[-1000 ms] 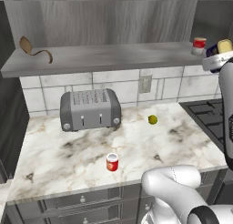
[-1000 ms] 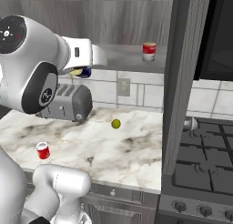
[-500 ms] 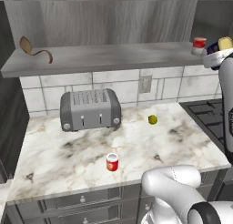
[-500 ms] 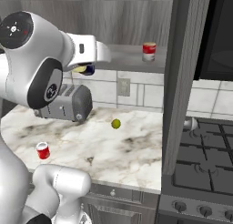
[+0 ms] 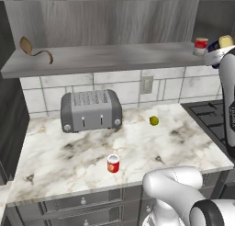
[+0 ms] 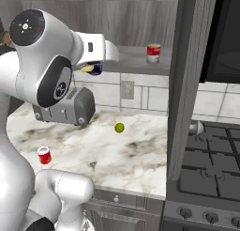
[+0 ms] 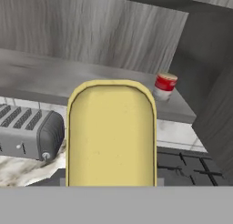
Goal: Pick the cans from the counter and place them in their designated side in the cabinet.
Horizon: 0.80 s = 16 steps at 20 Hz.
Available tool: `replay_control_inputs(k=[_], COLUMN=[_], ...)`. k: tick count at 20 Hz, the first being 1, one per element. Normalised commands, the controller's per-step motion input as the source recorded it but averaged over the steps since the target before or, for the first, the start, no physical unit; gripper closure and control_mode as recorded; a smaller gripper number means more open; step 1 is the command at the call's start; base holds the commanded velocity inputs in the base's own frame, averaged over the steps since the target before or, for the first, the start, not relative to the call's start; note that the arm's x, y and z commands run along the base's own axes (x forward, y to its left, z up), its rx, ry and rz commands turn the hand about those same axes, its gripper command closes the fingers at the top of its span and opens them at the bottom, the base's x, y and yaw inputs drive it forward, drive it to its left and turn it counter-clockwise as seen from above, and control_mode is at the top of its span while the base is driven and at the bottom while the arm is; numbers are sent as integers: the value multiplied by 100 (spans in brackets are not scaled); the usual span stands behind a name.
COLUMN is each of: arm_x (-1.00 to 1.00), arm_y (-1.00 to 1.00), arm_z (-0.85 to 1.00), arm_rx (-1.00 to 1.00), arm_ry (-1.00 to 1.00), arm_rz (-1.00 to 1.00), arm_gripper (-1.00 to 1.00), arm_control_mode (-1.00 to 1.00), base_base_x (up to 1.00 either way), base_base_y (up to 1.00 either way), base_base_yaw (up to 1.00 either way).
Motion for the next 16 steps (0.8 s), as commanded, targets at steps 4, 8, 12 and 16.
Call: replay_control_inputs(k=[4, 8, 12, 16], arm_x=[19, 20, 22, 23], arm_y=[-7, -7, -5, -1], arm_z=[0, 0, 0, 0], arm_rx=[0, -1, -1, -1], arm_ry=[0, 1, 3, 4], arm_rz=[0, 0, 0, 0], arm_gripper=[100, 100, 100, 100], arm_control_mode=[-100, -100, -100, -100], base_base_x=[0, 0, 0, 0], base_base_y=[0, 0, 0, 0], base_base_yaw=[0, 0, 0, 0])
